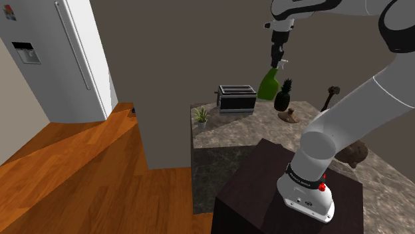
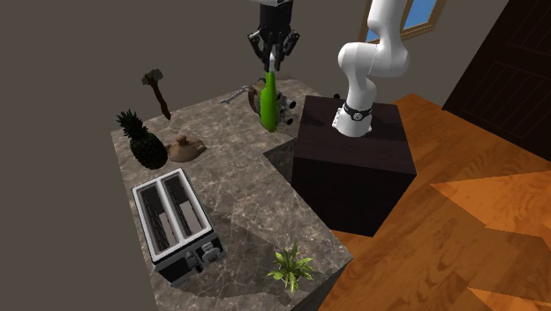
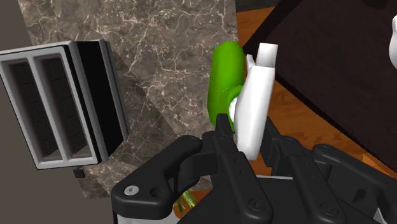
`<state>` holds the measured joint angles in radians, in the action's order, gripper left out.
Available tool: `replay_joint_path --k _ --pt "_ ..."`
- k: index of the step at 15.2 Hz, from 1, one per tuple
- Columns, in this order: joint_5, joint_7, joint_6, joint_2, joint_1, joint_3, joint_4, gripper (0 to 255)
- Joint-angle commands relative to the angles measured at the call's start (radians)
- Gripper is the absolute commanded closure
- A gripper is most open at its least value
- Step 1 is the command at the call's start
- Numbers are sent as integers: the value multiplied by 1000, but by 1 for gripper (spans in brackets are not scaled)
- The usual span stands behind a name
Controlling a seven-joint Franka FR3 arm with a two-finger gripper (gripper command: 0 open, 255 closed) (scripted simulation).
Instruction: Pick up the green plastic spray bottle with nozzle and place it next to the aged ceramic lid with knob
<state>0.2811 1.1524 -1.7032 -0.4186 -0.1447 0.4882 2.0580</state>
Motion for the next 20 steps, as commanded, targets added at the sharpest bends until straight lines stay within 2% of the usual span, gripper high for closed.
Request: replay_joint_path --k 1,10,20 --pt "24 34 4 -39 -22 20 26 255" --pt "122 210 26 -151 -111 137 62 255" --pt "209 440 37 -182 -172 315 0 255"
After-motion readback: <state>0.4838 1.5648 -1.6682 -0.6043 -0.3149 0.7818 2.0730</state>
